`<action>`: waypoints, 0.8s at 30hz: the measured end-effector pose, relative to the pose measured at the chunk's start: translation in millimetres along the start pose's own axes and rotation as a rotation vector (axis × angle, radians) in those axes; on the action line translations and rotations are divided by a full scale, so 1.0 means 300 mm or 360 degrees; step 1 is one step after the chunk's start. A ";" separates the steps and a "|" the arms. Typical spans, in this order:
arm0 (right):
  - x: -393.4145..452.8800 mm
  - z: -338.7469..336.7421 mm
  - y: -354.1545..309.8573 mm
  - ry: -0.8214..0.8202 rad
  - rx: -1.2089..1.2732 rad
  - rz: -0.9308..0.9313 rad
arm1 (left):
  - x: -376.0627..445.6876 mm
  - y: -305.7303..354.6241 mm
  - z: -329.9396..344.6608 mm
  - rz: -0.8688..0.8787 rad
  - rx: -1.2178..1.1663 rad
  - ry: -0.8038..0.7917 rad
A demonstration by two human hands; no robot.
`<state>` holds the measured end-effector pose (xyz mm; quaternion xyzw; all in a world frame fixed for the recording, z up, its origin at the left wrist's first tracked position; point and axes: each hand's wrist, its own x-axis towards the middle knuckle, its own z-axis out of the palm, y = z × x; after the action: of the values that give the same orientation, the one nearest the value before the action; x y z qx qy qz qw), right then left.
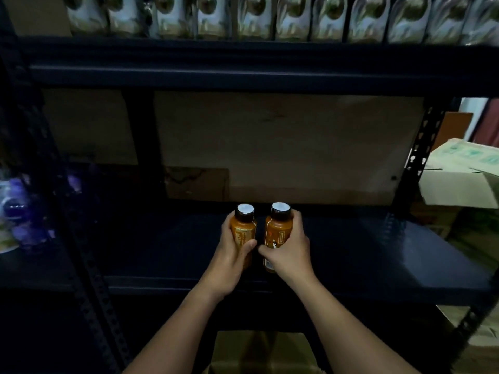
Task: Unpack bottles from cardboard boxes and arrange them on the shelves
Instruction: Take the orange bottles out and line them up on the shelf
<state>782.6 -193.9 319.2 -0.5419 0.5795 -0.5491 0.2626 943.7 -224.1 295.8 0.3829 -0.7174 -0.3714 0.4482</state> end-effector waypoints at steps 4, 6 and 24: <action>0.105 0.053 0.095 0.0074 -0.0033 0.0038 | 0.106 -0.090 -0.012 -0.0076 -0.0007 0.0071; 0.165 0.069 0.141 0.0119 -0.0035 0.0026 | 0.165 -0.120 -0.017 -0.0108 -0.0029 0.0074; 0.347 0.061 0.237 -0.0053 0.0225 0.0054 | 0.339 -0.229 -0.007 -0.0037 0.0228 0.0401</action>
<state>746.3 -309.4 279.4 -0.5211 0.5440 -0.5750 0.3191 929.5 -343.8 272.9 0.4657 -0.6757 -0.2736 0.5018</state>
